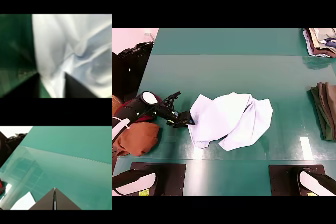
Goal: Fold the shirts.
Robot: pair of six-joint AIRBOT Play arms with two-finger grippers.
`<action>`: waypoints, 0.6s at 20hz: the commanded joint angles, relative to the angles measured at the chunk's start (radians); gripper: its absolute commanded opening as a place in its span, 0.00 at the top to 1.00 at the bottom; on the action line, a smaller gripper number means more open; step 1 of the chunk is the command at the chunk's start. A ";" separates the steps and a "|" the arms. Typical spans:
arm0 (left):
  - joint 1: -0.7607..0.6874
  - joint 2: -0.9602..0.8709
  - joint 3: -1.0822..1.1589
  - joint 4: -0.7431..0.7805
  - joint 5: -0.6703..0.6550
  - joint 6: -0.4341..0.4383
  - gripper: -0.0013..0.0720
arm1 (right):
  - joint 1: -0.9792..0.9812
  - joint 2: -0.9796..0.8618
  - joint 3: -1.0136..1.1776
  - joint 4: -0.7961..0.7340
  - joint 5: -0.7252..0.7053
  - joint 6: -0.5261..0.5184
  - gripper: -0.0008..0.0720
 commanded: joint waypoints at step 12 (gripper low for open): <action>0.001 0.002 0.500 0.122 -0.072 0.044 0.95 | 0.000 -0.061 -0.552 -0.245 0.072 0.001 0.44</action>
